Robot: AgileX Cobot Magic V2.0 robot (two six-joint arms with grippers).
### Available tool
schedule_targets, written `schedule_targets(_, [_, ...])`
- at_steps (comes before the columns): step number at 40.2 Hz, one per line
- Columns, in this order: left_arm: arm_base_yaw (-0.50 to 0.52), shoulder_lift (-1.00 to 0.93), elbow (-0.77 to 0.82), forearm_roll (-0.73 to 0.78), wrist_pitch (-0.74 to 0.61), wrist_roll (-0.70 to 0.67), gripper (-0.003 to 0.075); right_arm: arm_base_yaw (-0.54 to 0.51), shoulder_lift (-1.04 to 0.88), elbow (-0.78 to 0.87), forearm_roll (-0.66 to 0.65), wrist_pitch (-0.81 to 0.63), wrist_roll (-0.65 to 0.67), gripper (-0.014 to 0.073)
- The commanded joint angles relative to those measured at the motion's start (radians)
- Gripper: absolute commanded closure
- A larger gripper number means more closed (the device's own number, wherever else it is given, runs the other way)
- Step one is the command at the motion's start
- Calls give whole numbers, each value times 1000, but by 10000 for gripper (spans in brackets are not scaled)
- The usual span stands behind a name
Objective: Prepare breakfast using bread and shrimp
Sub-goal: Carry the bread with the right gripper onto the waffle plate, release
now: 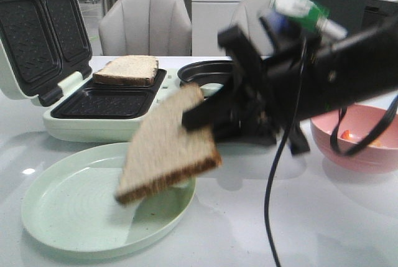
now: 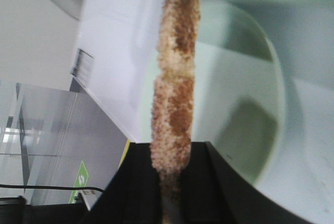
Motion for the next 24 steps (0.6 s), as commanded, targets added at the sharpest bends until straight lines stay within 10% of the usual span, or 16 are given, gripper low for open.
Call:
schedule_targets(1, [-8, 2, -27, 2, -84, 0, 411, 0, -135, -40, 23, 74, -16, 508])
schedule_targets(24, [-8, 2, -27, 2, -84, 0, 411, 136, 394, -881, -135, -172, 405, 508])
